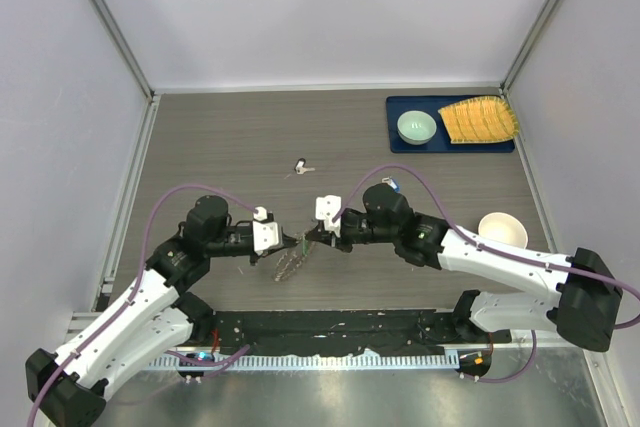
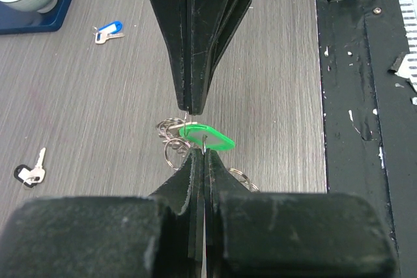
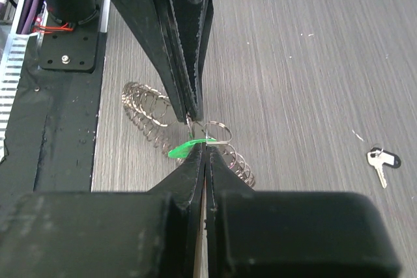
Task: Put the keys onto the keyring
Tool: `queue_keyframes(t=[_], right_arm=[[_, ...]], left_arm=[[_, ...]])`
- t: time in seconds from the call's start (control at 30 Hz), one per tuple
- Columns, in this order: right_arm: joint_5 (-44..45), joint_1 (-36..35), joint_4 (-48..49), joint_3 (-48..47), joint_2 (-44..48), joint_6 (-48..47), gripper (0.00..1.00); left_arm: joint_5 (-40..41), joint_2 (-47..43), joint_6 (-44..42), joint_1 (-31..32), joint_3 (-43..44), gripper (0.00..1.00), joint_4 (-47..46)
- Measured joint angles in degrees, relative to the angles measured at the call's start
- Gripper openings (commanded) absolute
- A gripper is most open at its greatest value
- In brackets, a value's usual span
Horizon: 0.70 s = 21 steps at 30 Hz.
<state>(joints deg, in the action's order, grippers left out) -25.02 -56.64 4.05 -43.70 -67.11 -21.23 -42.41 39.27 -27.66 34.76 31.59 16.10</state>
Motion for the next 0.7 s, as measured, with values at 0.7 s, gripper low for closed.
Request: queue_keyframes(t=[0.7], right_arm=[[5.4,-1.2,-0.3,0.0,2.0,0.2,0.01]], left_arm=[[6.2,-3.4,2.0,0.0,0.0,0.00,-2.3]])
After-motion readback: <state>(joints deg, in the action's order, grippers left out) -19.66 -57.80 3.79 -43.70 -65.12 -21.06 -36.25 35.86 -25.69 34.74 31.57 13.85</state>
